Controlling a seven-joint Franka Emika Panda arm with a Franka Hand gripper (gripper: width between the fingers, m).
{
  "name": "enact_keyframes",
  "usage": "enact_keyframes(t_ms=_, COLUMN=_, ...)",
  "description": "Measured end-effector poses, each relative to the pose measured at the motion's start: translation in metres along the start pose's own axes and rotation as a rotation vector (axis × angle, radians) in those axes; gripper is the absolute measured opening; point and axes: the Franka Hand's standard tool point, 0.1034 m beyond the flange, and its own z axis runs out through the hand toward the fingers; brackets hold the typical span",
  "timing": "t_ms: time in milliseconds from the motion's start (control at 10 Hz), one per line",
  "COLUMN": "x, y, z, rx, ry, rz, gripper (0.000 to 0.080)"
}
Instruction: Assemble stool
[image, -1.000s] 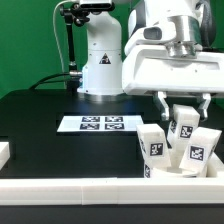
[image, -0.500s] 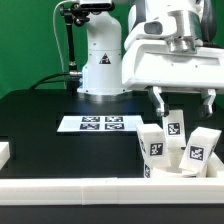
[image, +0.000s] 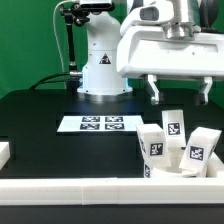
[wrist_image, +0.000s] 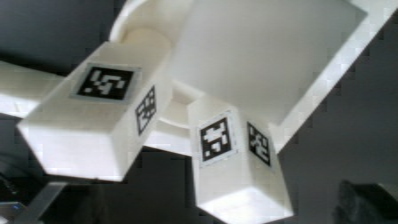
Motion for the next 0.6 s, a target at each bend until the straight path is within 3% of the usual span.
enact_keyframes(t_ms=500, x=-0.0031, y=0.0039, z=-0.0003, rx=0.003, ry=-0.026, rz=0.010, gripper=0.0648)
enact_keyframes(t_ms=600, x=-0.0103, y=0.0079, z=0.0004, rx=0.015, ry=-0.098, rz=0.038, gripper=0.0648)
